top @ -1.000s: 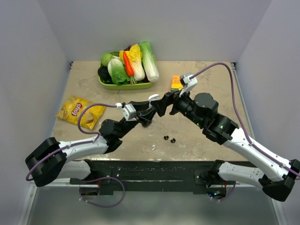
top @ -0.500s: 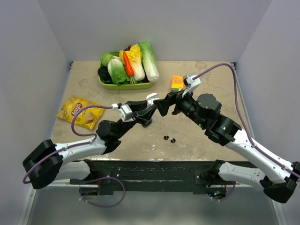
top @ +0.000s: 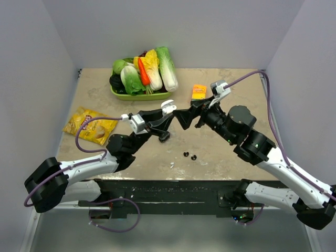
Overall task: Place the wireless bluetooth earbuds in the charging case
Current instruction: Place the earbud in the charging case.
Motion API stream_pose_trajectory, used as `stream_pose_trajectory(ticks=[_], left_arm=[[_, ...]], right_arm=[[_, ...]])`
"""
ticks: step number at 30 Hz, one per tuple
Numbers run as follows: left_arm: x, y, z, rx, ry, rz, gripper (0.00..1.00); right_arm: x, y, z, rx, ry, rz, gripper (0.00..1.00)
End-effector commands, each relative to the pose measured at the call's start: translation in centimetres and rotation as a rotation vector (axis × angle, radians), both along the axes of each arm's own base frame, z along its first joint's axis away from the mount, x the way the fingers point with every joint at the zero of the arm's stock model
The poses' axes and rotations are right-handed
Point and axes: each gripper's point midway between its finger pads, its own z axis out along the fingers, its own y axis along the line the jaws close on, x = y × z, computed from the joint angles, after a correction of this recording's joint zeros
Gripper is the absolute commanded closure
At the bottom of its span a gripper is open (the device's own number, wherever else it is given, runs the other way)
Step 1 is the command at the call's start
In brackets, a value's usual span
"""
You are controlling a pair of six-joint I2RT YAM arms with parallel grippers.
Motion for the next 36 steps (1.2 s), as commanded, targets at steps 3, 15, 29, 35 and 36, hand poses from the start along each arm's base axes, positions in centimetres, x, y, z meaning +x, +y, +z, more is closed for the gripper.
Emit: stream_pose_trajectory(ticks=[3, 15, 29, 35, 36], left_arm=[[0.4, 1.9, 7.1, -0.171, 0.008, 0.041, 1.00], [1.6, 0.0, 3.0, -0.071, 0.140, 0.023, 1.00], [-6.1, 1.7, -0.4, -0.169, -0.124, -0.235, 0.87], [-6.4, 0.6, -0.6, -0.142, -0.136, -0.282, 1.00], [-6.4, 0.7, -0.4, -0.152, -0.144, -0.280, 1.00]], right_arm=[[-0.3, 1.0, 2.2, 0.033, -0.027, 0.051, 0.02], [-1.2, -0.1, 2.7, 0.075, -0.082, 0.048, 0.02], [-3.7, -3.2, 1.5, 0.098, -0.179, 0.053, 0.02], [-4.6, -0.9, -0.4, -0.038, -0.161, 0.191, 0.02], [-4.2, -0.5, -1.2, -0.069, -0.135, 0.189, 0.02]])
